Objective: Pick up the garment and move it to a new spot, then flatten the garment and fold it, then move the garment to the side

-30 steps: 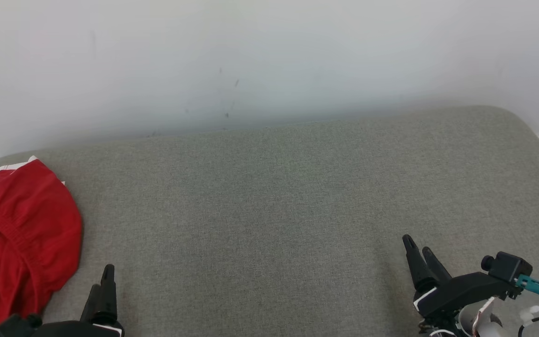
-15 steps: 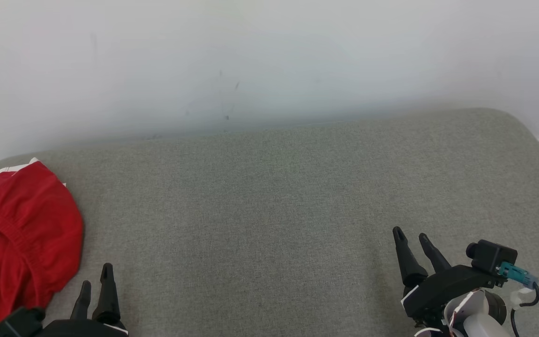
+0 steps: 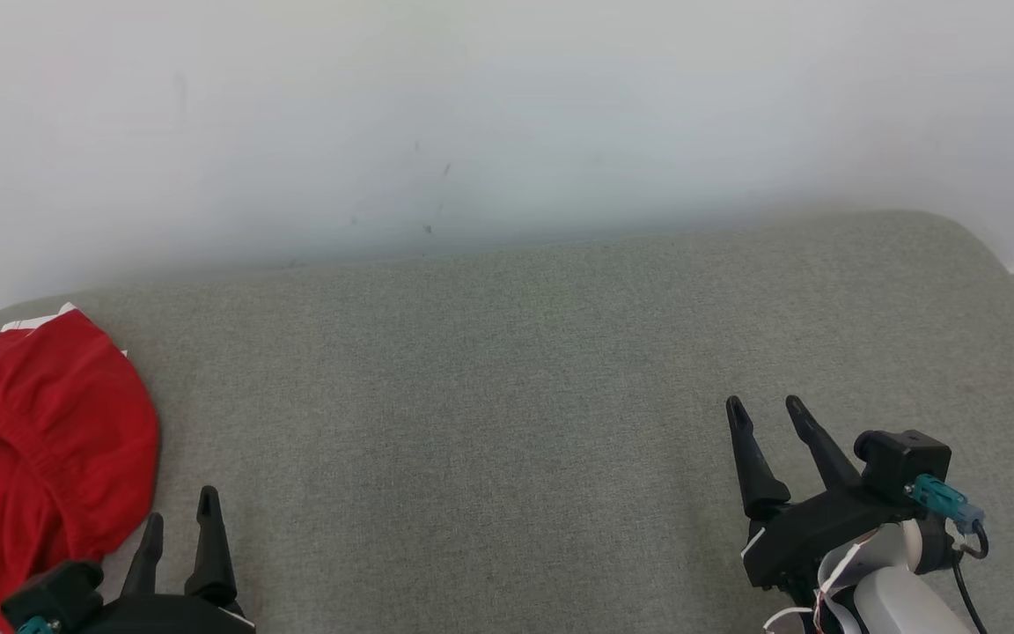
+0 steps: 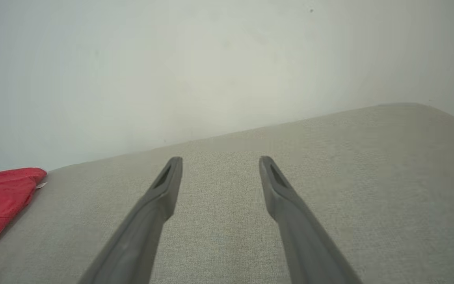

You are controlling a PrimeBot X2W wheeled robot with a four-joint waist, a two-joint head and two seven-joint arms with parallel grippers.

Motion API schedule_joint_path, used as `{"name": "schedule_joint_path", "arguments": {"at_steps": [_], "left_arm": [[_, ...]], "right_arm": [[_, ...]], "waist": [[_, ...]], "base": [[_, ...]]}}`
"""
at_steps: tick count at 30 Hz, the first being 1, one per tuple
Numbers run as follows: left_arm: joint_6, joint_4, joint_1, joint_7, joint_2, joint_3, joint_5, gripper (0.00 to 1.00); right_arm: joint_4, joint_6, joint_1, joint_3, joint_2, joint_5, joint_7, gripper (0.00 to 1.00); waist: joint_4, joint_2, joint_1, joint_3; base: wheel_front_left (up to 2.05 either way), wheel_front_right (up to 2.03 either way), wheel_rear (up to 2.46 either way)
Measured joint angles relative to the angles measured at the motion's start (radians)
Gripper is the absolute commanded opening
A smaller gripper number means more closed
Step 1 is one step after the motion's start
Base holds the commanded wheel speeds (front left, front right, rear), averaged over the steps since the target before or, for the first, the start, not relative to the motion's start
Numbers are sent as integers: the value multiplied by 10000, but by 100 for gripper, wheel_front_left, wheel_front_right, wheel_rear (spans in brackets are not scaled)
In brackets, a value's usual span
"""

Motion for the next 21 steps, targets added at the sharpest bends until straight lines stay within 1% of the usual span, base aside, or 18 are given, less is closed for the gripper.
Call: {"name": "schedule_joint_path", "arguments": {"at_steps": [6,10,11,12,18,21], "left_arm": [[159,-132,-2,-98,8,-27,853,100],[249,-196,-2,-178,8,50,1538,100],[295,-234,-1,-259,2,119,1973,100],[337,-263,-1,-265,6,150,2092,100],[472,-522,2,-420,63,215,2968,100],[522,-589,1,-439,136,186,3285,100]], "right_arm": [[-50,-165,-46,10,-25,-1020,-134,100],[-17,-263,-44,-251,92,-1670,-190,100],[-21,-311,-43,-311,144,-1929,-199,100],[-44,-349,-42,-318,151,-2088,-205,100],[-347,-510,-43,-476,105,-2546,-458,100],[-418,-525,-45,-395,17,-2842,-554,100]], "waist": [[-17,0,0,-27],[-35,0,0,-45],[-46,0,0,-57],[-53,0,0,-63],[-86,0,0,-98],[-93,0,0,-92]], "base": [[0,0,0],[0,0,0],[0,0,0],[0,0,0],[0,0,0],[0,0,0]]}}
